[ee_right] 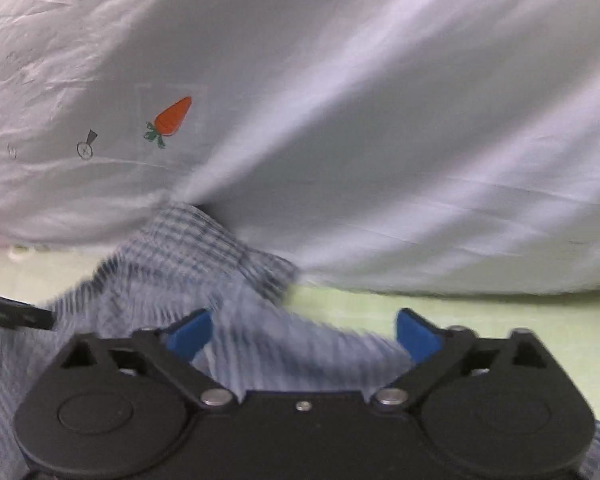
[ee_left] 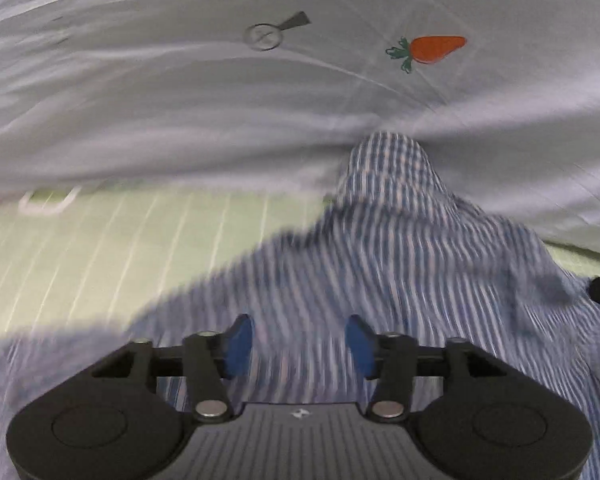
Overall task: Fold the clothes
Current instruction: 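Pull the shirt body flat and open both grippers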
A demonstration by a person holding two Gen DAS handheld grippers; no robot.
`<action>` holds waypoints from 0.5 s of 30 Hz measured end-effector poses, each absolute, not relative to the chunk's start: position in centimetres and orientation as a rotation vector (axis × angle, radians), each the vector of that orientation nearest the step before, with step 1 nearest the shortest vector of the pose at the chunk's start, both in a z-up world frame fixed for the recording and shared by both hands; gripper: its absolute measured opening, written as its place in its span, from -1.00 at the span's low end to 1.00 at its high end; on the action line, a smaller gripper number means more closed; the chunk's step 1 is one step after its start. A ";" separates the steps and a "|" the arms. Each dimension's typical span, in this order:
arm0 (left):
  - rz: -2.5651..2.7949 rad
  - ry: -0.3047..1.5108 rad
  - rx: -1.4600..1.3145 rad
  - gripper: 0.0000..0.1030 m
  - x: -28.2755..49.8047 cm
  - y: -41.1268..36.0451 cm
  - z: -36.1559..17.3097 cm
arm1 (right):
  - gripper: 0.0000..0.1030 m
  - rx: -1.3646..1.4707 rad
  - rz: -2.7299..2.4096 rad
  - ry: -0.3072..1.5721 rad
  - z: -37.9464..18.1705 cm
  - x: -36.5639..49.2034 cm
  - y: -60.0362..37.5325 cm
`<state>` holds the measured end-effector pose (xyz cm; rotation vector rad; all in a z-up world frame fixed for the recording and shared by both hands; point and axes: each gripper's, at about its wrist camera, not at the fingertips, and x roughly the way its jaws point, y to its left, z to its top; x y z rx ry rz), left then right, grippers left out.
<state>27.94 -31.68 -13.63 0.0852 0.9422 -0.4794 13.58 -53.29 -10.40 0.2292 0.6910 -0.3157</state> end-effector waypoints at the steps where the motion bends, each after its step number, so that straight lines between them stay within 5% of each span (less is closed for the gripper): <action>1: -0.480 0.956 0.081 0.28 26.2 -30.7 -13.5 | 1.00 0.214 -0.338 0.681 -10.0 11.9 -53.0; 15: -0.639 1.122 0.208 0.42 5.7 -30.1 -16.6 | 1.00 0.382 -0.641 0.703 -12.2 -12.2 -50.3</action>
